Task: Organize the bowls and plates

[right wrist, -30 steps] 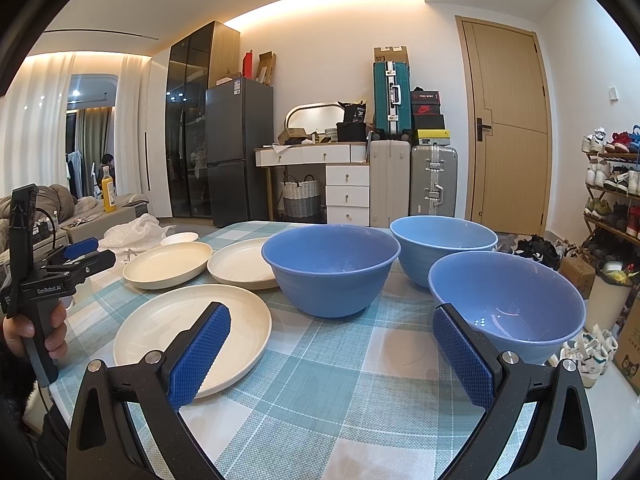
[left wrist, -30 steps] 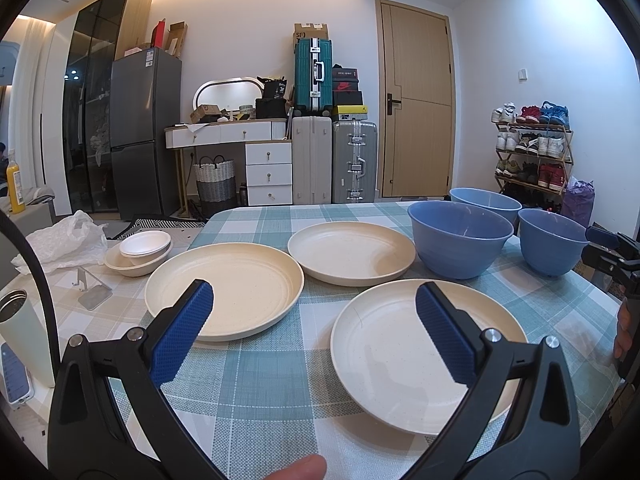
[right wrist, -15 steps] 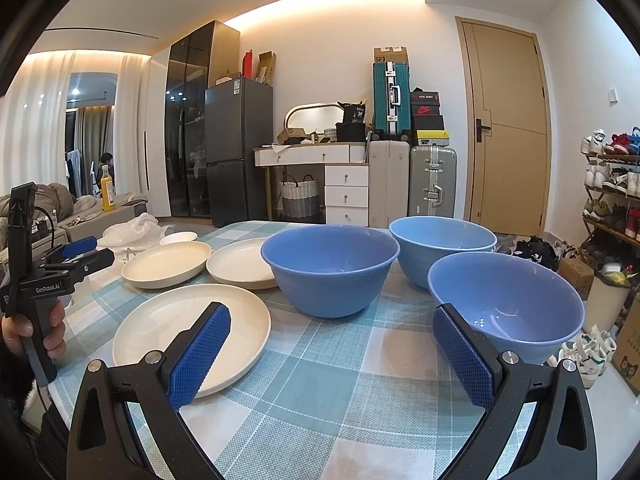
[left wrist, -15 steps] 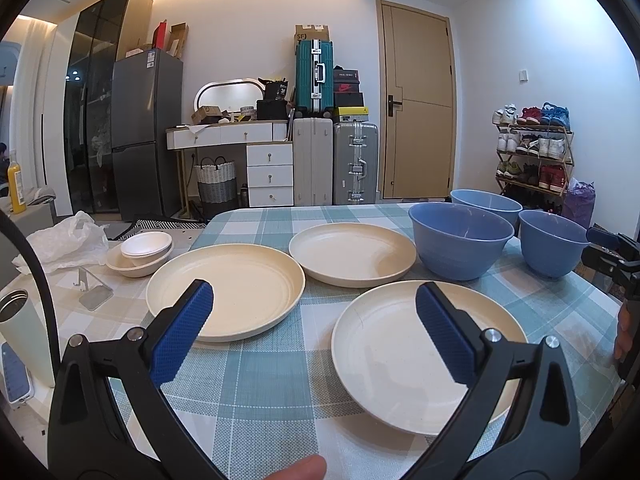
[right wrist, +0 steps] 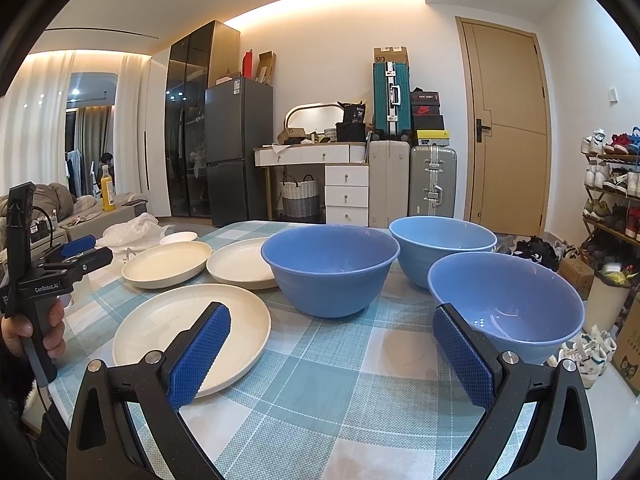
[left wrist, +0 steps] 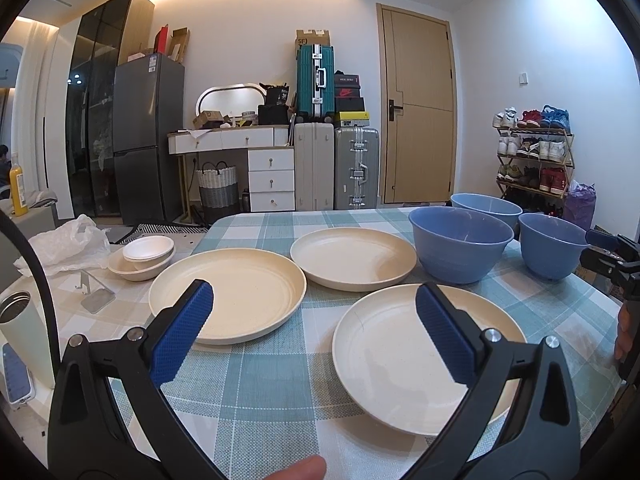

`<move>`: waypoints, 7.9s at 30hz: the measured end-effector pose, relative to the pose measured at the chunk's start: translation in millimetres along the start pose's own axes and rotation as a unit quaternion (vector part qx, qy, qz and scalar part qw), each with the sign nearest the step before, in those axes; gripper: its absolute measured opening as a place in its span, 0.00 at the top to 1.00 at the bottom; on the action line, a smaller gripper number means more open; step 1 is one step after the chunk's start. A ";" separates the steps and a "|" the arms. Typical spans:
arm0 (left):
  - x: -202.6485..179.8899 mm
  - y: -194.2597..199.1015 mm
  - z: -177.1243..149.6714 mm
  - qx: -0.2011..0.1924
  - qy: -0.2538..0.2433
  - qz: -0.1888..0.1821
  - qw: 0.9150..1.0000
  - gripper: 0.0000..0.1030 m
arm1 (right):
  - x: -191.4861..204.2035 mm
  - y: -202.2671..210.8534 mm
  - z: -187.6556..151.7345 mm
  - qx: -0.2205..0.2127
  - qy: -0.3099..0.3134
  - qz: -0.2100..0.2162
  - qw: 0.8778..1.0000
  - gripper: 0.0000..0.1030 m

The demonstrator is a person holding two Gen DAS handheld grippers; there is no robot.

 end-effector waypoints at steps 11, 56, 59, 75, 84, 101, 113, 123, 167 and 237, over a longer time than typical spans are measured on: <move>0.3 1.1 0.3 -0.001 0.000 0.000 1.000 0.02 | -4.0 2.0 1.0 0.004 0.000 -0.003 1.000 0.00; 55.0 37.3 65.5 0.059 0.007 0.066 0.996 0.02 | 96.8 -60.6 84.3 0.097 -0.036 0.074 0.992 0.00; 69.7 26.1 64.5 0.085 0.006 0.081 0.993 0.02 | 104.0 -75.3 90.2 0.105 -0.048 0.079 0.990 0.00; 136.9 -39.3 42.4 0.155 0.087 0.134 0.975 0.02 | 156.9 -156.8 100.2 0.164 -0.066 0.113 0.978 0.00; 173.6 -71.5 26.5 0.178 0.128 0.148 0.964 0.02 | 178.5 -204.5 80.4 0.202 -0.066 0.110 0.971 0.00; 199.4 -135.1 -19.1 0.245 0.134 0.168 0.945 0.02 | 206.7 -276.7 43.7 0.275 -0.062 0.135 0.950 0.05; 204.5 -155.9 -37.8 0.272 0.156 0.150 0.938 0.02 | 220.0 -308.0 20.1 0.320 -0.068 0.143 0.934 0.20; 221.0 -153.1 -50.0 0.281 0.197 0.135 0.930 0.10 | 233.5 -322.7 5.2 0.345 -0.059 0.133 0.927 0.30; 191.7 -131.3 -18.2 0.240 0.149 0.092 0.955 0.76 | 237.0 -294.6 26.6 0.306 -0.010 0.084 0.948 0.74; -20.0 -44.1 -1.2 0.263 0.003 -0.076 0.962 0.69 | 109.2 -83.2 16.5 0.262 -0.099 -0.021 0.960 0.73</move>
Point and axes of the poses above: each gripper's, at about its wrist camera, not at the fingertips, and y roughly against the way its jaws point, x to its left, z to its top, the point moved 1 cm from there along -y, roughly the way its jaws point, and after that the axes turned 5 degrees about -x, right-handed, at the moved point
